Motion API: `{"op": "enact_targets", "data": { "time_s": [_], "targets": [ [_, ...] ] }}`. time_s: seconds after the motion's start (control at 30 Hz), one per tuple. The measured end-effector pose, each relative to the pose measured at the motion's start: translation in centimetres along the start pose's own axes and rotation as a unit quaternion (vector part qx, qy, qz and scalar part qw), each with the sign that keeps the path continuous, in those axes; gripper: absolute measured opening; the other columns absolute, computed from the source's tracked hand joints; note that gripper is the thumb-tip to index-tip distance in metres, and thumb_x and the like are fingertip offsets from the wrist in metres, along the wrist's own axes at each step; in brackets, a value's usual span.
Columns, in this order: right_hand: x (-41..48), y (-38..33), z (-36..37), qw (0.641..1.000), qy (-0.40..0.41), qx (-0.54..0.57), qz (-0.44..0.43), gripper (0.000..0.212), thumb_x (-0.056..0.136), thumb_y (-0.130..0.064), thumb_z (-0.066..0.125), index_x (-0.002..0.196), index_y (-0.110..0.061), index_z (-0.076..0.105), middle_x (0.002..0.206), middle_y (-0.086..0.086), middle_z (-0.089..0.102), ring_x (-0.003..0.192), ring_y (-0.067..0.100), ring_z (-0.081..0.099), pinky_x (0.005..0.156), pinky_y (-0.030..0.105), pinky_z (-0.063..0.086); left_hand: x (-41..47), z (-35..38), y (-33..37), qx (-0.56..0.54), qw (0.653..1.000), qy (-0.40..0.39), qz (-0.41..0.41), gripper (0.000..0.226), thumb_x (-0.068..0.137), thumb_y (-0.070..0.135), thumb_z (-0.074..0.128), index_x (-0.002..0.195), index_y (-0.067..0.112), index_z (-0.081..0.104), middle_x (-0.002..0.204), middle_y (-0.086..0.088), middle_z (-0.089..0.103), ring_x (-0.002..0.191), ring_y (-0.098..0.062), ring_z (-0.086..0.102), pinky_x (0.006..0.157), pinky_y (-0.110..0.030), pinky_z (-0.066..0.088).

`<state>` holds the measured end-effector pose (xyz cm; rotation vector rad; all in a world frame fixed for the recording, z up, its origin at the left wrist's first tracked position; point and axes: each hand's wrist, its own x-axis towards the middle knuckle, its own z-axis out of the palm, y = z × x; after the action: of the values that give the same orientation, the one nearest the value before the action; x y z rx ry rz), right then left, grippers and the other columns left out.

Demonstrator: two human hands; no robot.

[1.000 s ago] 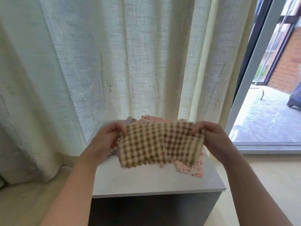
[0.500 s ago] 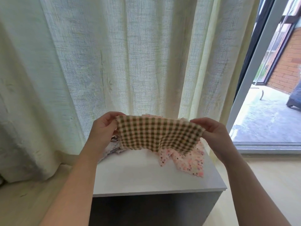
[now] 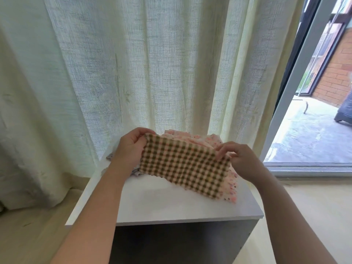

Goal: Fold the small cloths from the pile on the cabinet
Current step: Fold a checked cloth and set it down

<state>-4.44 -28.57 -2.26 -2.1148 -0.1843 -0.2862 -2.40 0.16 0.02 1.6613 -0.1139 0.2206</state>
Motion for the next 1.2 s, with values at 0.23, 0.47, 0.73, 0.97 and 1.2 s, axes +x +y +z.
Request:
{"op": "enact_targets", "data": {
  "time_s": [0.23, 0.47, 0.73, 0.97, 1.2],
  "targets": [
    [-0.3, -5.0, 2.6, 0.996, -0.054, 0.035, -0.055, 0.034, 0.088, -0.030, 0.069, 0.121, -0.032, 0.062, 0.117, -0.020, 0.066, 0.117, -0.004, 0.056, 0.102, 0.029, 0.041, -1.3, 3.3, 3.5, 0.069, 0.989, -0.061, 0.112, 0.037, 0.098, 0.004, 0.046, 0.086, 0.029, 0.070, 0.080, 0.018, 0.069, 0.077, 0.006, 0.059, 0.069, -0.007, 0.042],
    [-0.7, -7.0, 3.7, 0.989, -0.004, 0.137, -0.054, 0.015, 0.093, -0.017, 0.063, 0.080, -0.012, 0.068, 0.069, 0.001, 0.057, 0.066, 0.011, 0.052, 0.065, 0.023, 0.043, -2.1, 4.3, 4.8, 0.097, 0.980, -0.025, 0.173, 0.017, 0.099, 0.014, 0.049, 0.106, 0.029, 0.052, 0.074, -0.007, 0.066, 0.061, -0.017, 0.052, 0.060, -0.030, 0.045],
    [-0.4, -7.7, 3.1, 0.964, 0.110, 0.243, -0.014, 0.021, 0.095, -0.021, 0.060, 0.076, -0.017, 0.068, 0.069, -0.001, 0.062, 0.065, 0.011, 0.056, 0.061, 0.021, 0.047, -2.6, 4.2, 5.1, 0.054, 0.981, -0.106, 0.154, 0.025, 0.088, 0.029, 0.068, 0.099, 0.030, 0.046, 0.081, 0.000, 0.067, 0.070, -0.032, 0.059, 0.063, -0.040, 0.053],
    [-0.6, -8.1, 2.7, 0.949, 0.152, 0.277, -0.017, 0.023, 0.095, -0.016, 0.060, 0.075, -0.021, 0.070, 0.072, -0.002, 0.065, 0.069, 0.010, 0.059, 0.064, 0.023, 0.050, -2.6, 3.8, 5.1, 0.216, 0.955, -0.073, 0.189, 0.018, 0.084, 0.024, 0.072, 0.078, 0.033, 0.058, 0.067, 0.012, 0.062, 0.060, -0.001, 0.055, 0.059, -0.009, 0.043],
    [-1.2, -8.9, 1.9, 0.958, 0.074, 0.274, -0.042, 0.010, 0.093, -0.016, 0.061, 0.090, -0.014, 0.070, 0.078, -0.006, 0.071, 0.074, 0.006, 0.067, 0.065, 0.017, 0.052, -2.7, 3.1, 6.3, 0.178, 0.953, 0.003, 0.247, 0.021, 0.086, 0.008, 0.069, 0.086, 0.029, 0.065, 0.081, 0.018, 0.068, 0.078, 0.005, 0.062, 0.072, -0.005, 0.044]
  ]
}}
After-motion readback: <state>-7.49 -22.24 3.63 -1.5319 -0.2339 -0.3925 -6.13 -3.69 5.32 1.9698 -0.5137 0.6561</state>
